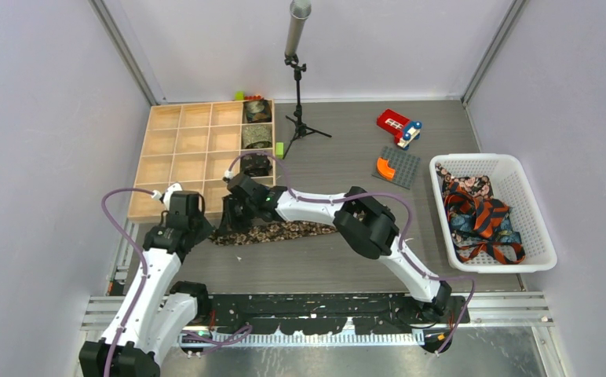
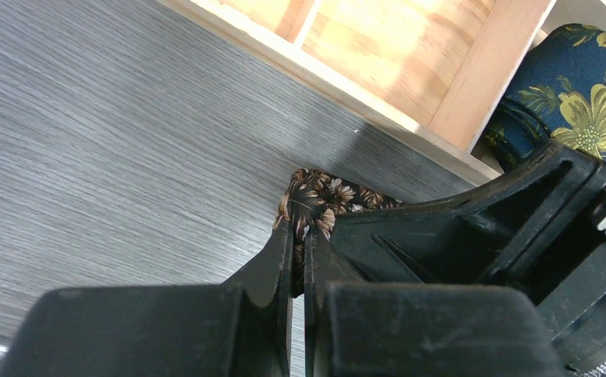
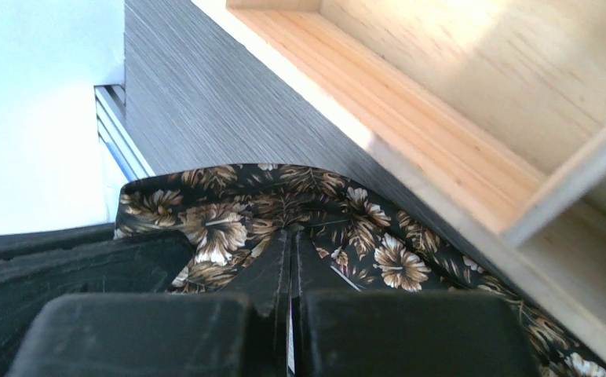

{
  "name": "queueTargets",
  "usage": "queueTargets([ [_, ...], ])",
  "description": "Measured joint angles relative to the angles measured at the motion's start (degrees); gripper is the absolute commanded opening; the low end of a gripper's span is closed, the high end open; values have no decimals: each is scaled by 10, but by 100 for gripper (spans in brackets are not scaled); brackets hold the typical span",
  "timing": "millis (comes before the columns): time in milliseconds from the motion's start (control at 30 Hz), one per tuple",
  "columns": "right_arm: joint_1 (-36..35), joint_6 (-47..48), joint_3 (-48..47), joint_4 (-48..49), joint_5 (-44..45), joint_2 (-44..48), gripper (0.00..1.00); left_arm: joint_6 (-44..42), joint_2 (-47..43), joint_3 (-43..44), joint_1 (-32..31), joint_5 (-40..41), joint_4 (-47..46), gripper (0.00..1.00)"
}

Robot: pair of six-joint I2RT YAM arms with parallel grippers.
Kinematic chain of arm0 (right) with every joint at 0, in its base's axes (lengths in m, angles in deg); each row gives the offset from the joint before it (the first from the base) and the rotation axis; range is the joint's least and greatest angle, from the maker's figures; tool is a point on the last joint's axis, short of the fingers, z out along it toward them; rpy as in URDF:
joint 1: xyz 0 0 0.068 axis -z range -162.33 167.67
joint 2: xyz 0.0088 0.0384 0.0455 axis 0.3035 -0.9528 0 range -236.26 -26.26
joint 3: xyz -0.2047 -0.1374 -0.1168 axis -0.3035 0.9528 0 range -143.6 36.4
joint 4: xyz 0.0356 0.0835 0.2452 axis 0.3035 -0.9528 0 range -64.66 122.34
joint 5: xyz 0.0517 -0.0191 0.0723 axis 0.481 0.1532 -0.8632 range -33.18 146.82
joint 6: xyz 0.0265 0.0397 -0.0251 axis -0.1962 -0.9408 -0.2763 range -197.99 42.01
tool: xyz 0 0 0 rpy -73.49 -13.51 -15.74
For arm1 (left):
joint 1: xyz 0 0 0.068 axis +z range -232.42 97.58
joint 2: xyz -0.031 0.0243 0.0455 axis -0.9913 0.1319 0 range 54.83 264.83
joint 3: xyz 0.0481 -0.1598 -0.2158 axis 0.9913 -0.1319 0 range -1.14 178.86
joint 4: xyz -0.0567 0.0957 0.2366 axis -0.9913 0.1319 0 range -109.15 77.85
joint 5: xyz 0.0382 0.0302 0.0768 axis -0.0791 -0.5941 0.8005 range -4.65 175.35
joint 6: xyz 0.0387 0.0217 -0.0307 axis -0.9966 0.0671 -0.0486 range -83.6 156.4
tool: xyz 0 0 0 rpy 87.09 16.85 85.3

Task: Roll the ties
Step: Roll the tie at the center of the board.

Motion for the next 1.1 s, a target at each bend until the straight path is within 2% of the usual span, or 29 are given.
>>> queueTargets([
  [433,-1,-25,-23,40,-30,-34,0,-2,-14,0,-16,21,6,0],
  [833,5,-13,52,84,-43,-19,0,16,47,-16,-101,30,-26,0],
  [1100,15,-3,75,65,-35,10,0,22,75,-27,-123,41,-50,0],
])
